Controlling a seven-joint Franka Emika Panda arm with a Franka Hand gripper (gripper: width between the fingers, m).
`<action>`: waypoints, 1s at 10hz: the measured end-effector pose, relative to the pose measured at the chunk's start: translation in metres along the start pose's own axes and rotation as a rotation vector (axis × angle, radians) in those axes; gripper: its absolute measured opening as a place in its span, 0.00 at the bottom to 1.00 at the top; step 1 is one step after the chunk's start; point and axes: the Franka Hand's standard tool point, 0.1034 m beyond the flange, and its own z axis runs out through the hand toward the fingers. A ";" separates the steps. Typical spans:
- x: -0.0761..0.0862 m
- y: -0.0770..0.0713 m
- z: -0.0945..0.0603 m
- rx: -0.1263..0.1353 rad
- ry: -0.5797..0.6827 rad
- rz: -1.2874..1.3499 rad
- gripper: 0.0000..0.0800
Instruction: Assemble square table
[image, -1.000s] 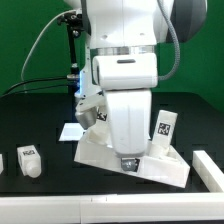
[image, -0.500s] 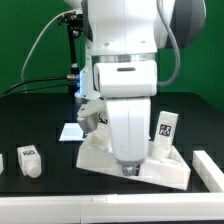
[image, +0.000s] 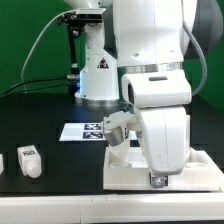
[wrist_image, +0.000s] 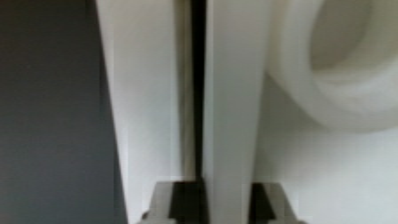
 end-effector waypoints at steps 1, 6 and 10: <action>-0.001 0.000 0.000 0.001 0.000 0.004 0.07; 0.007 0.003 0.008 0.000 -0.002 -0.012 0.07; 0.004 0.002 0.008 0.001 -0.023 -0.016 0.07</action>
Offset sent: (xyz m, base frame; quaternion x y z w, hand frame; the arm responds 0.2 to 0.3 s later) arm 0.0113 0.0259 -0.0073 -0.0257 0.0388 -0.0292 0.9985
